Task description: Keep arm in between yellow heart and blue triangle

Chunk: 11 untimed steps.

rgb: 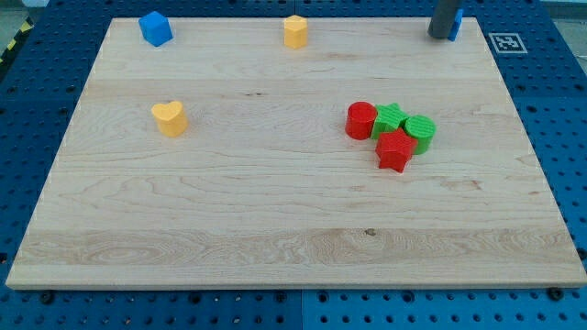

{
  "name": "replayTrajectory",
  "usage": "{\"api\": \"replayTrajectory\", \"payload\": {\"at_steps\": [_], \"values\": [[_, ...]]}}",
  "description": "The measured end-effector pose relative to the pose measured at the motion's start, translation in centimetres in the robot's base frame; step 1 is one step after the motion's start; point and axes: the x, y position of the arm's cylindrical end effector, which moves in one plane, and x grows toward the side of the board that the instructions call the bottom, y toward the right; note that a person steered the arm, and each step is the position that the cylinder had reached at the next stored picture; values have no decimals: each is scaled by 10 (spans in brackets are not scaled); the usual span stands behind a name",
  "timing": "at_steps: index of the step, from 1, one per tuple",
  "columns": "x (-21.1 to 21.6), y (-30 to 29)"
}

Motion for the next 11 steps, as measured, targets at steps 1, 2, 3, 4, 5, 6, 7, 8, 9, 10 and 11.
{"api": "replayTrajectory", "payload": {"at_steps": [1,2,3,4,5,6,7,8,9,10,11], "values": [[44,-1],[87,-3],[109,-14],[109,-14],[114,-18],[114,-33],[114,-77],[114,-151],[114,-217],[127,-277],[161,-321]]}}
